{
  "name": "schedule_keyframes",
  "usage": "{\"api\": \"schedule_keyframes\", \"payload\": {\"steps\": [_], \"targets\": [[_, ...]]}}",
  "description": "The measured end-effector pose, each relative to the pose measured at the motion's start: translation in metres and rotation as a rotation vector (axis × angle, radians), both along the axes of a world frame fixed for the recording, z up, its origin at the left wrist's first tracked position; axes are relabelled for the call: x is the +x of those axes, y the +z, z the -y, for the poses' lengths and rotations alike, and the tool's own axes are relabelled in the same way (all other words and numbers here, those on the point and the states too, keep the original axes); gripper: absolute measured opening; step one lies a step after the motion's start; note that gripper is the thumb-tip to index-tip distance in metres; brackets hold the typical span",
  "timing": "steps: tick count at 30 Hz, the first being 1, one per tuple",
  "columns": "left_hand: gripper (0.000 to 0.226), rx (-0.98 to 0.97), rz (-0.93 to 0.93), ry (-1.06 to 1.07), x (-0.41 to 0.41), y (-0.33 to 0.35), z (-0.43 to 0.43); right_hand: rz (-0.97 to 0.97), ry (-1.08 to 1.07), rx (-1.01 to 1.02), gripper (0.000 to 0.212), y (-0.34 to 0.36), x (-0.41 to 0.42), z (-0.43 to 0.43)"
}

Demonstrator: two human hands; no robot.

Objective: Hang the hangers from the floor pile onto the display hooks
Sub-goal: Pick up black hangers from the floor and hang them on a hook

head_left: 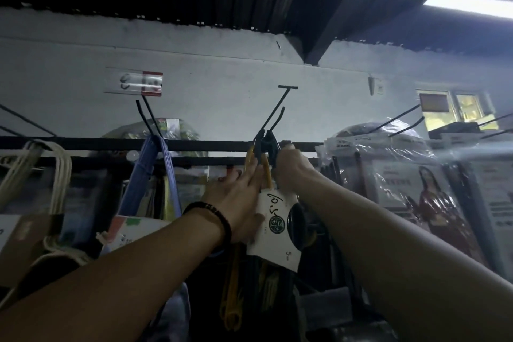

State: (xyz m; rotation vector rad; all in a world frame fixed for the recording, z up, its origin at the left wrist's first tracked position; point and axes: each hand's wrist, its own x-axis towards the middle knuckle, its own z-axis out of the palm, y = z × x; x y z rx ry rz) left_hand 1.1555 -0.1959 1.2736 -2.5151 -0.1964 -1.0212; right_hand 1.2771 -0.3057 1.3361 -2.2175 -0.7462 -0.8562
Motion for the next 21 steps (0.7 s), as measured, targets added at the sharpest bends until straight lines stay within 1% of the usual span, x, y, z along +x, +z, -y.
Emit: {"api": "schedule_keyframes", "payload": {"steps": [2, 4, 6, 8, 9, 10, 12, 13, 15, 17, 19, 21], "targets": [[0.104, -0.038, -0.016, 0.008, 0.013, -0.003, -0.005, 0.012, 0.020, -0.026, 0.038, -0.001, 0.016, -0.011], [0.100, -0.042, -0.002, 0.004, 0.019, -0.003, -0.006, -0.025, 0.055, -0.001, 0.036, -0.001, 0.019, -0.017], [0.096, -0.042, 0.016, 0.022, 0.020, -0.001, -0.005, -0.053, 0.043, -0.123, 0.034, -0.001, 0.009, -0.015], [0.095, -0.030, 0.004, 0.068, 0.017, 0.003, -0.005, -0.180, 0.166, 0.089, 0.041, 0.003, 0.001, -0.006], [0.096, -0.032, -0.017, 0.092, 0.014, 0.004, -0.006, -0.178, 0.193, 0.176, 0.047, 0.004, 0.005, -0.006], [0.097, -0.042, -0.042, 0.110, 0.012, 0.005, -0.007, -0.155, 0.156, 0.145, 0.052, 0.003, 0.004, -0.005], [0.098, -0.056, -0.063, 0.134, 0.007, 0.002, -0.008, -0.164, 0.127, 0.111, 0.050, -0.001, -0.005, -0.003], [0.099, -0.054, -0.063, 0.144, 0.005, -0.002, -0.008, -0.153, 0.145, 0.155, 0.047, -0.003, -0.006, -0.004], [0.107, -0.037, -0.084, 0.157, 0.005, -0.014, -0.009, -0.141, 0.136, 0.109, 0.043, -0.011, -0.002, -0.009], [0.112, 0.001, -0.135, 0.182, 0.007, -0.025, -0.010, -0.131, 0.061, 0.042, 0.043, -0.023, 0.005, -0.014], [0.110, 0.036, -0.177, 0.225, 0.010, -0.032, -0.011, -0.127, 0.011, -0.054, 0.039, -0.030, 0.013, -0.018], [0.105, 0.014, -0.218, 0.258, 0.006, -0.031, -0.009, -0.117, -0.011, -0.179, 0.033, -0.033, 0.011, -0.011]]}}
